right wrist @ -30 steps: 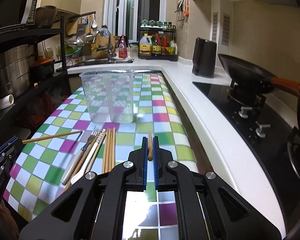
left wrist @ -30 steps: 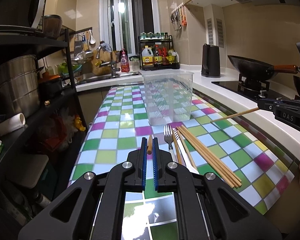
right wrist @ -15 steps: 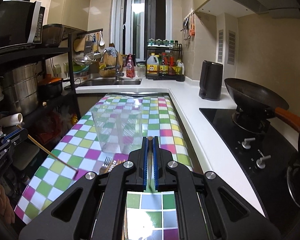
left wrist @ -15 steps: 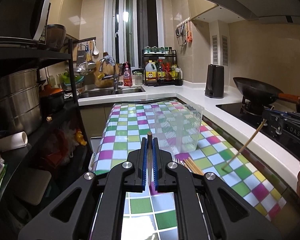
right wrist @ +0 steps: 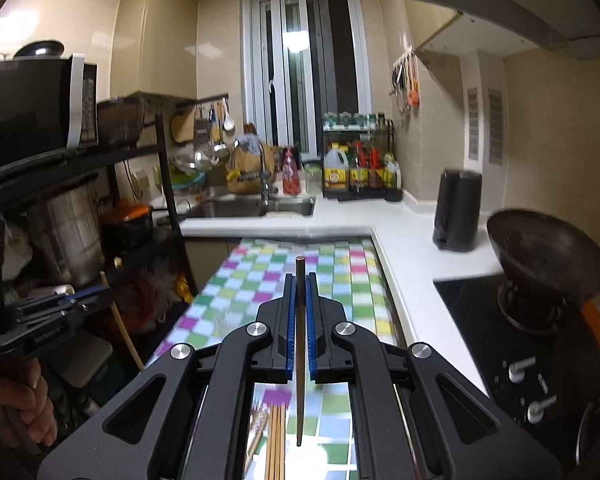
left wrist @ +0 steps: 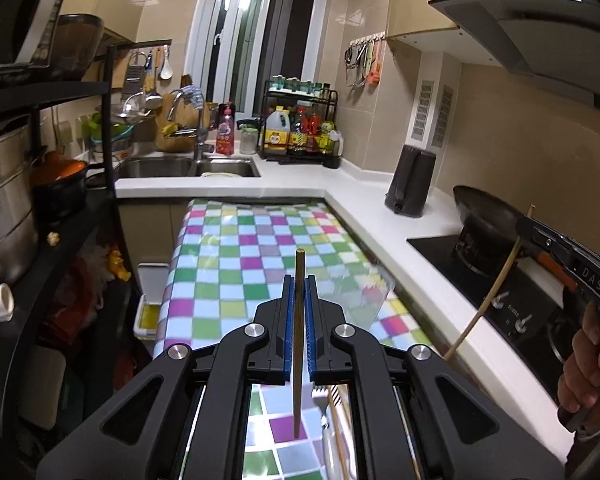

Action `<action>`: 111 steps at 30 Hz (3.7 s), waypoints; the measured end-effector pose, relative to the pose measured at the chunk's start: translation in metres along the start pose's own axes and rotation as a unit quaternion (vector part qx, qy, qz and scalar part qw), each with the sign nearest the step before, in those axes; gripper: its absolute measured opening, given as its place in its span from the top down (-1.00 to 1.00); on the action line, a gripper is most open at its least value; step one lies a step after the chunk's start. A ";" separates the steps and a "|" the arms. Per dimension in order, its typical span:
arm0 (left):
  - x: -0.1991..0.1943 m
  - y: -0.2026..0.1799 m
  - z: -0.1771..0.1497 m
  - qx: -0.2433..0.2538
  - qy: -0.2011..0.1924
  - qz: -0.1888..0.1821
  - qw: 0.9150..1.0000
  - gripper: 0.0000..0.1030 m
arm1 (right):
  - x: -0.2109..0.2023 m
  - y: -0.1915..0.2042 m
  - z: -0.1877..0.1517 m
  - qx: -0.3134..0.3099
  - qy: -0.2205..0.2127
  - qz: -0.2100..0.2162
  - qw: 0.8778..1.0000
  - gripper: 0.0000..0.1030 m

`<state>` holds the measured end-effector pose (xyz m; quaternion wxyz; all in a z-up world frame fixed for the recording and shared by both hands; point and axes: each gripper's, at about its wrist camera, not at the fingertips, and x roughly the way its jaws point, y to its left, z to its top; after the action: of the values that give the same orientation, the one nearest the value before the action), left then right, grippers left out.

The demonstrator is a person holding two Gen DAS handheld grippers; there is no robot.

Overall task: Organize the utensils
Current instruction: 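Lift both held chopsticks and carry them above the clear plastic container, then open both tools to drop the chopsticks into the container, then move both open tools back down to the utensils on the table, then grasp the white-handled fork with the left tool while the right tool grasps a chopstick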

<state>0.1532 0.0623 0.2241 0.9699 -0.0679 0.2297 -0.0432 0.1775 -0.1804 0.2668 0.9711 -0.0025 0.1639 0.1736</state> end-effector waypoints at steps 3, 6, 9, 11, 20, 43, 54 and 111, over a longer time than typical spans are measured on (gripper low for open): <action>0.009 -0.007 0.032 0.009 -0.016 -0.006 1.000 0.90 | 0.010 0.004 0.038 -0.006 -0.024 0.010 1.000 0.90; 0.018 -0.013 0.064 0.007 -0.037 -0.015 0.999 0.90 | 0.025 0.007 0.069 -0.001 -0.042 0.016 0.999 0.90; 0.027 -0.018 0.086 0.009 -0.060 -0.016 0.998 0.90 | 0.037 0.009 0.085 -0.002 -0.060 0.017 0.998 0.90; 0.036 -0.019 0.096 0.005 -0.072 -0.017 0.997 0.90 | 0.048 0.010 0.089 0.000 -0.064 0.018 0.998 0.90; 0.103 -0.007 0.081 -0.002 -0.035 -0.011 0.999 0.90 | 0.114 0.000 0.051 0.012 -0.022 0.018 1.000 0.90; 0.121 0.015 0.043 -0.035 0.025 -0.004 0.999 0.22 | 0.140 -0.009 -0.009 0.015 0.088 -0.006 0.996 0.40; 0.039 0.002 -0.033 -0.012 -0.015 -0.015 1.000 0.46 | 0.045 -0.004 -0.069 0.020 0.056 -0.007 0.998 0.40; 0.073 -0.010 -0.237 0.013 0.184 0.055 0.981 0.65 | 0.038 0.000 -0.280 0.020 0.257 -0.063 0.964 0.88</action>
<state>0.1101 0.0171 -0.0163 0.9130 -0.0334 0.4067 -0.0050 0.1220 -0.1851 -0.0105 0.9051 -0.0378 0.4109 0.1024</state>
